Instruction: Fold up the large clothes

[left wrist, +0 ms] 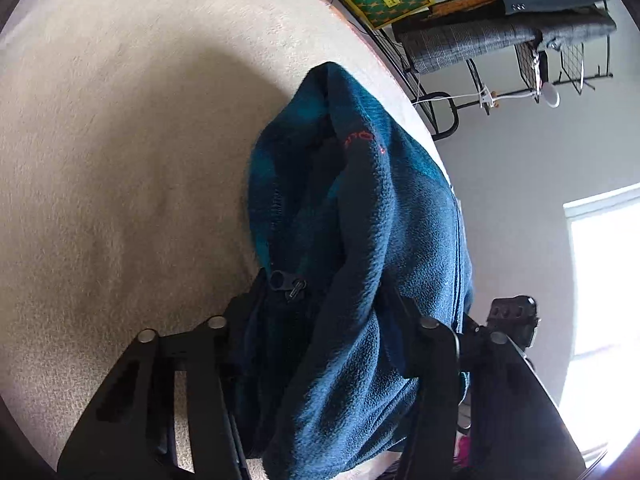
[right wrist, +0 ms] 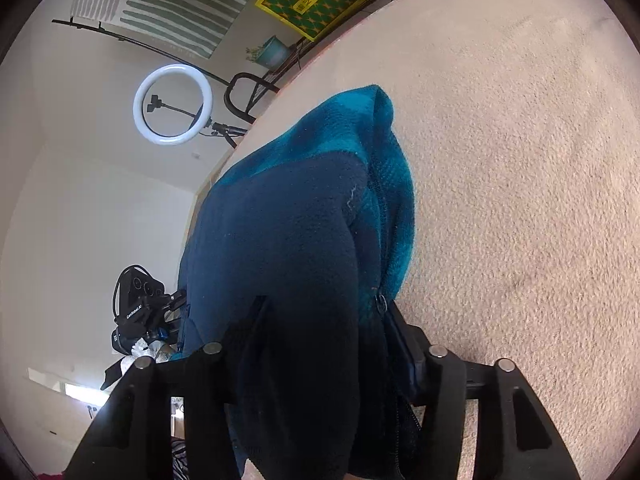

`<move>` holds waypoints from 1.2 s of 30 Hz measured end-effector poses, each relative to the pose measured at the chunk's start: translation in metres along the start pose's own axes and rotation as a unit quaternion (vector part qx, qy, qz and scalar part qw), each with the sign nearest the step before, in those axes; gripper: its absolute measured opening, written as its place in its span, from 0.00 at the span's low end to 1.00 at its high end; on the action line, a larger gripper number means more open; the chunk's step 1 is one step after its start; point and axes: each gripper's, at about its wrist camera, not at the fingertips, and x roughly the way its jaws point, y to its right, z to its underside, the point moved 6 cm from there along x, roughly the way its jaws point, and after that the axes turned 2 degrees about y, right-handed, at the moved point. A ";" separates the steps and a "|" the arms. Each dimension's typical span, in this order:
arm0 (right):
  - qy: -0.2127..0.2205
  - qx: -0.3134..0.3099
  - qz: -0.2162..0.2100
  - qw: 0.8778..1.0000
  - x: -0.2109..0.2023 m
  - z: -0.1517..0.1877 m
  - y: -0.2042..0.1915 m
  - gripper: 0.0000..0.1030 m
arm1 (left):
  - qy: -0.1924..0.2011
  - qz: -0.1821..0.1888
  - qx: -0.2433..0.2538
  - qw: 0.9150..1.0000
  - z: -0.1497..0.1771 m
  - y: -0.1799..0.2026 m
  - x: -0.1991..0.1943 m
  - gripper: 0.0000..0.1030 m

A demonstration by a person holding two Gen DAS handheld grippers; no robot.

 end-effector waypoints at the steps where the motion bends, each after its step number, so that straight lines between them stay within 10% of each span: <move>1: 0.001 -0.003 0.002 1.000 -0.001 0.000 -0.003 0.43 | 0.004 -0.008 0.010 1.000 0.001 0.003 -0.001 0.43; 15: 0.049 -0.137 0.141 0.979 -0.025 0.000 -0.071 0.27 | 0.060 -0.085 0.120 0.987 0.023 0.055 -0.019 0.28; 23: 0.082 -0.233 0.241 0.939 -0.039 0.017 -0.120 0.25 | 0.066 -0.075 0.154 0.983 0.032 0.089 -0.019 0.27; 36: 0.145 -0.296 0.283 0.901 -0.078 0.028 -0.162 0.24 | 0.098 -0.049 0.211 0.971 0.044 0.139 -0.030 0.27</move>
